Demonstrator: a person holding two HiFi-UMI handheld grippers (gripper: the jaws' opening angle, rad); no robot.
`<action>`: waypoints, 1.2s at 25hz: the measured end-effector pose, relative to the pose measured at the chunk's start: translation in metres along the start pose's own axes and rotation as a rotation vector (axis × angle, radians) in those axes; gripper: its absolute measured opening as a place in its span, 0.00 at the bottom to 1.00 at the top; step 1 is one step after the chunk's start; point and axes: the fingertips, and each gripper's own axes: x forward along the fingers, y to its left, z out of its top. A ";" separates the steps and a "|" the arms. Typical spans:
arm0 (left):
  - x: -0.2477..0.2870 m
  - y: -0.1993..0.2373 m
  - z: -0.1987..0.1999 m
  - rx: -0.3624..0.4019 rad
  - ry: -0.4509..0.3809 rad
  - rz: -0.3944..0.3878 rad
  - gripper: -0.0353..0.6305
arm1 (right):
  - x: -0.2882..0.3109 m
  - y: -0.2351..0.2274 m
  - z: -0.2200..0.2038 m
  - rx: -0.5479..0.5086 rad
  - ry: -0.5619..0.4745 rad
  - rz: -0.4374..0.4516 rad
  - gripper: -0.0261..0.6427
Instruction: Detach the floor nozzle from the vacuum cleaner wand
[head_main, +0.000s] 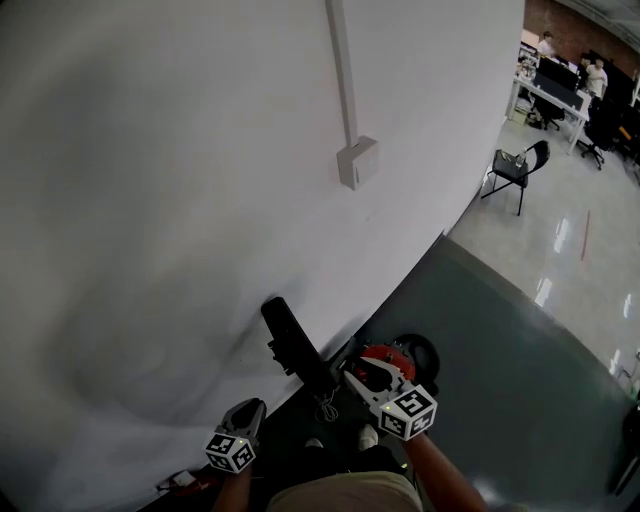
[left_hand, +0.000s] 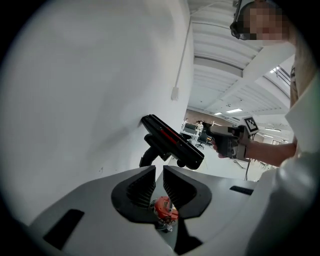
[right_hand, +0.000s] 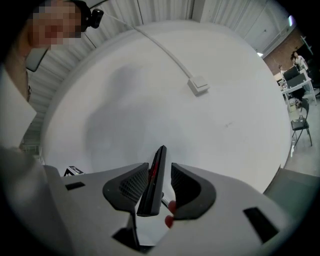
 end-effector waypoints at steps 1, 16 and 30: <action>0.000 0.000 -0.002 -0.004 0.002 0.006 0.11 | 0.004 -0.001 -0.002 0.006 0.009 0.012 0.23; 0.039 0.017 0.006 0.054 0.018 -0.107 0.12 | 0.031 0.028 0.004 0.005 0.043 0.005 0.23; 0.065 0.058 -0.019 0.152 0.000 -0.172 0.16 | 0.033 0.038 0.006 -0.008 0.002 -0.158 0.24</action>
